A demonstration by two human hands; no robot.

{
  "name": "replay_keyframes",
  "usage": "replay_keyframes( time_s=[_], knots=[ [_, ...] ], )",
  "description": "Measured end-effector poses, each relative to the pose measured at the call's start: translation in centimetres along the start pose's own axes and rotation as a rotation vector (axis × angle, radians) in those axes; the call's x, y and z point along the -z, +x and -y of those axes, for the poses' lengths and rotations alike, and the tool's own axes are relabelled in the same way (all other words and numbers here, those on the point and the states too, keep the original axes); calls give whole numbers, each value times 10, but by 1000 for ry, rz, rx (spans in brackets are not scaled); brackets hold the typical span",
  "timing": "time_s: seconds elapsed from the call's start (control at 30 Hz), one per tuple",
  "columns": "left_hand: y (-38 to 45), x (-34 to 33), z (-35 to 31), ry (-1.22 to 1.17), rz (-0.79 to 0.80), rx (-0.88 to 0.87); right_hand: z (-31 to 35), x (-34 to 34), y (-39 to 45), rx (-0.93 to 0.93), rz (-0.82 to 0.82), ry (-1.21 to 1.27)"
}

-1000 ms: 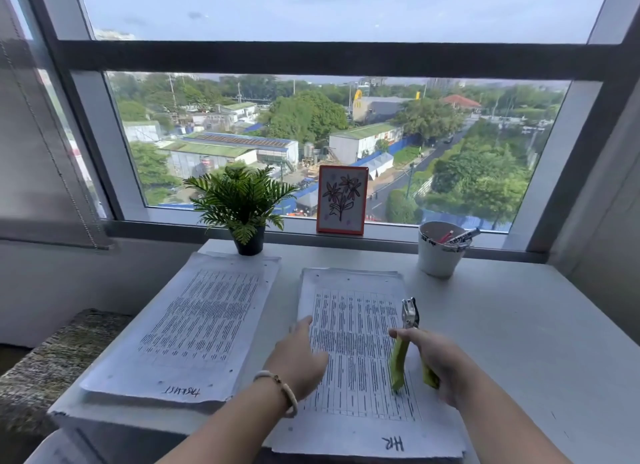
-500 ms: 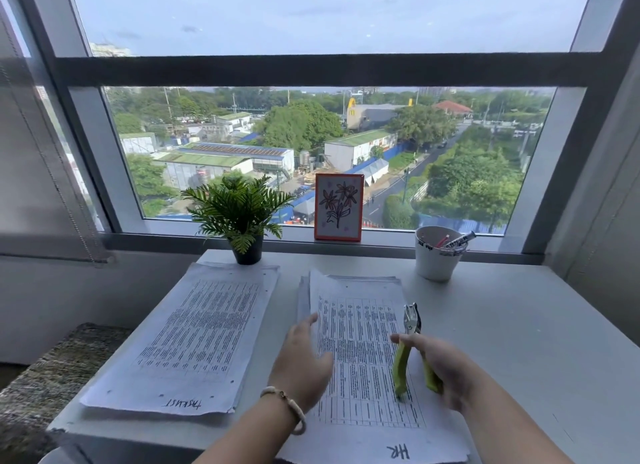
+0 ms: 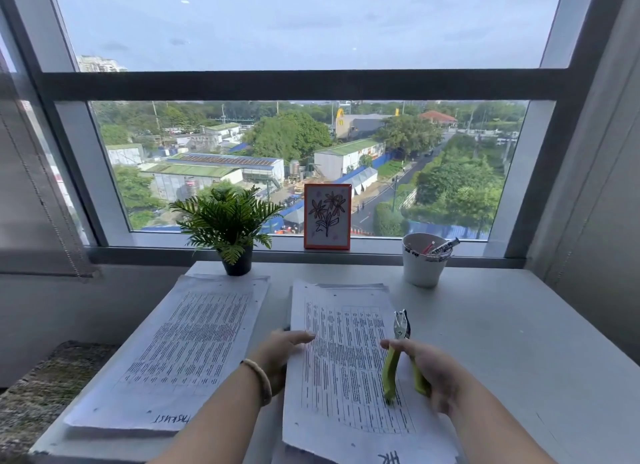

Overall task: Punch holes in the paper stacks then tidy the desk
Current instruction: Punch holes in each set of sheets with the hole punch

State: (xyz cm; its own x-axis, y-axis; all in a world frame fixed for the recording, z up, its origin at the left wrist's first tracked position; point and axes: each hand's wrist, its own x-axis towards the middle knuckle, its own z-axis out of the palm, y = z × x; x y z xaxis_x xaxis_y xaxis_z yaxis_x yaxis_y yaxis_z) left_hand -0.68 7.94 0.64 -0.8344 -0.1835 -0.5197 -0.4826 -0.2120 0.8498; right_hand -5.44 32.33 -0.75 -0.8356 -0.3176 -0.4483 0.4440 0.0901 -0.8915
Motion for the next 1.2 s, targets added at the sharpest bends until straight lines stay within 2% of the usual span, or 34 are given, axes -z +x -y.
replay_keyframes(
  time_s=[0.03, 0.1, 0.2, 0.27, 0.37, 0.5, 0.7, 0.87, 0.97, 1.07, 1.2],
  knots=[
    [-2, 0, -1, -21, 89, 67, 0, 0, -2, -2, 6, 10],
    [0, 0, 1, 109, 132, 144, 1, 2, -2, -42, 15, -29],
    [4, 1, 1, 239, -1, 66, 13, 9, -4, -31, -19, -26],
    [4, 6, 2, 150, -11, 55, 29, 14, -10, -7, -51, -17],
    [7, 19, 5, -53, 78, 57, 50, 28, -13, 15, -48, -23],
    [4, 13, 4, -122, 205, 37, 58, 31, -16, -51, 123, 87],
    [-3, -5, -6, -100, 339, 132, 50, 36, -11, -96, 104, 114],
    [11, -14, -11, -7, 281, 192, 42, 53, -12, -135, 90, 161],
    [19, -24, -10, 105, 227, 146, 35, 61, -8, -152, 71, 187],
    [18, -31, -15, 72, 178, 67, 31, 71, -11, -169, 32, 207],
    [24, -27, -12, 25, 160, -3, 44, 94, -11, -50, -117, 131]
  ],
)
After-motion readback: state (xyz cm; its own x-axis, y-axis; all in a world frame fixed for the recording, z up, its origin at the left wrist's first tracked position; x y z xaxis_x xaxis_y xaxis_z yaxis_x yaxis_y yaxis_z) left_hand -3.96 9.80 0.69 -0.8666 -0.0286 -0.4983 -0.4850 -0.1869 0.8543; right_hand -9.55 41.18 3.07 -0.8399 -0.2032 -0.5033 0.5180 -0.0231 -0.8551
